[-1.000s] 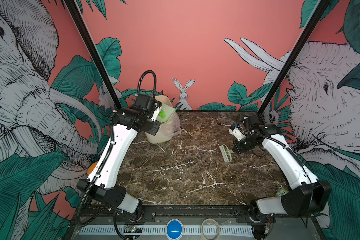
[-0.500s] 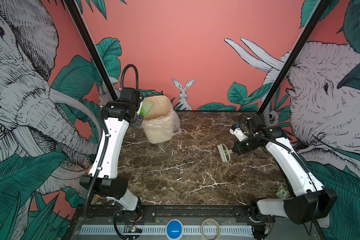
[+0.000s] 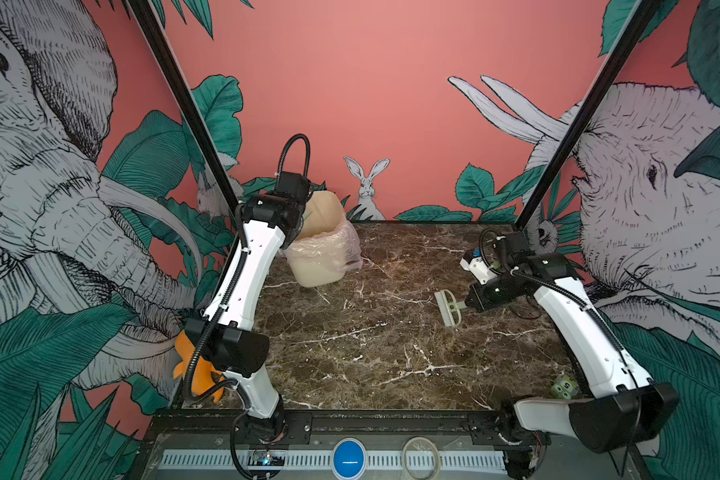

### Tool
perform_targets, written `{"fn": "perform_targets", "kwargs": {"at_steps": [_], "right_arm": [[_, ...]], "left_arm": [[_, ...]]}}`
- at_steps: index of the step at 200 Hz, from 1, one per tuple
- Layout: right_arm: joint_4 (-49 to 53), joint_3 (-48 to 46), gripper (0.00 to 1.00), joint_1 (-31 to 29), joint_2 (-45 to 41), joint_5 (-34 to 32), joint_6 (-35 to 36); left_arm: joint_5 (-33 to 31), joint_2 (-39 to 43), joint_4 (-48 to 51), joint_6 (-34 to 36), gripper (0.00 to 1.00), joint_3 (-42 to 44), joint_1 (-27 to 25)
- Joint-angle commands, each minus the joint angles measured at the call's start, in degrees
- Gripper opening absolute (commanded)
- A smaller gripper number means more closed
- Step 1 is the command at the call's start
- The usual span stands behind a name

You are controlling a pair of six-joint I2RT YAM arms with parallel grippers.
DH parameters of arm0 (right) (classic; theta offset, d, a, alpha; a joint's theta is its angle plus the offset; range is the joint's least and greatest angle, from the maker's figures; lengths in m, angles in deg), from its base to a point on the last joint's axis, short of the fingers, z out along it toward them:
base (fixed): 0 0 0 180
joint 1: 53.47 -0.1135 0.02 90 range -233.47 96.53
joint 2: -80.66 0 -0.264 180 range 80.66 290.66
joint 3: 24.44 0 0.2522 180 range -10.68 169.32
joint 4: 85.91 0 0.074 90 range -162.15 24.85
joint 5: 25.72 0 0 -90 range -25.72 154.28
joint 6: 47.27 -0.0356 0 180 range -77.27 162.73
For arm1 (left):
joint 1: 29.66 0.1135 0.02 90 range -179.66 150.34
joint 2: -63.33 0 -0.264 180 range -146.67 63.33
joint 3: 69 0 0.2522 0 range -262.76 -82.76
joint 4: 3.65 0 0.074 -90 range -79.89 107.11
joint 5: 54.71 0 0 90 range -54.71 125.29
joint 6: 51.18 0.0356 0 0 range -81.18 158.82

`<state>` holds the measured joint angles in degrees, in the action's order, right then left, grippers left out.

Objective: Sweep away the paper scraps from the table
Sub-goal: 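Tip the dustpan over the beige bin with the left gripper to empty it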

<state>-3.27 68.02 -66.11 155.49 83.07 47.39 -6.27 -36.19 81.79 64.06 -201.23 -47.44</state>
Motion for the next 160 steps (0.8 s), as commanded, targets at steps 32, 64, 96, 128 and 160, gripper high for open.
{"fn": "perform_targets", "kwargs": {"at_steps": [32,64,96,128,160], "right_arm": [[1.79,2.69,0.00,0.08,-0.39,0.81,0.34],[1.97,2.52,0.00,0.07,-0.83,0.88,0.34],[1.64,2.25,0.00,0.07,-0.73,1.22,0.21],[1.56,2.52,0.00,0.06,-0.55,1.21,0.17],[1.35,2.21,0.00,0.08,-0.65,0.99,0.04]], "left_arm": [[-21.68,5.41,-32.69,30.09,0.10,16.82,-3.99],[-23.34,8.14,-50.01,45.14,0.10,23.23,-4.68],[-23.31,9.33,-57.01,50.82,0.10,26.24,-4.90],[-23.00,10.03,-56.08,49.55,0.10,26.94,-4.94],[-21.93,10.42,-51.15,44.08,0.11,25.03,-4.94]]}}
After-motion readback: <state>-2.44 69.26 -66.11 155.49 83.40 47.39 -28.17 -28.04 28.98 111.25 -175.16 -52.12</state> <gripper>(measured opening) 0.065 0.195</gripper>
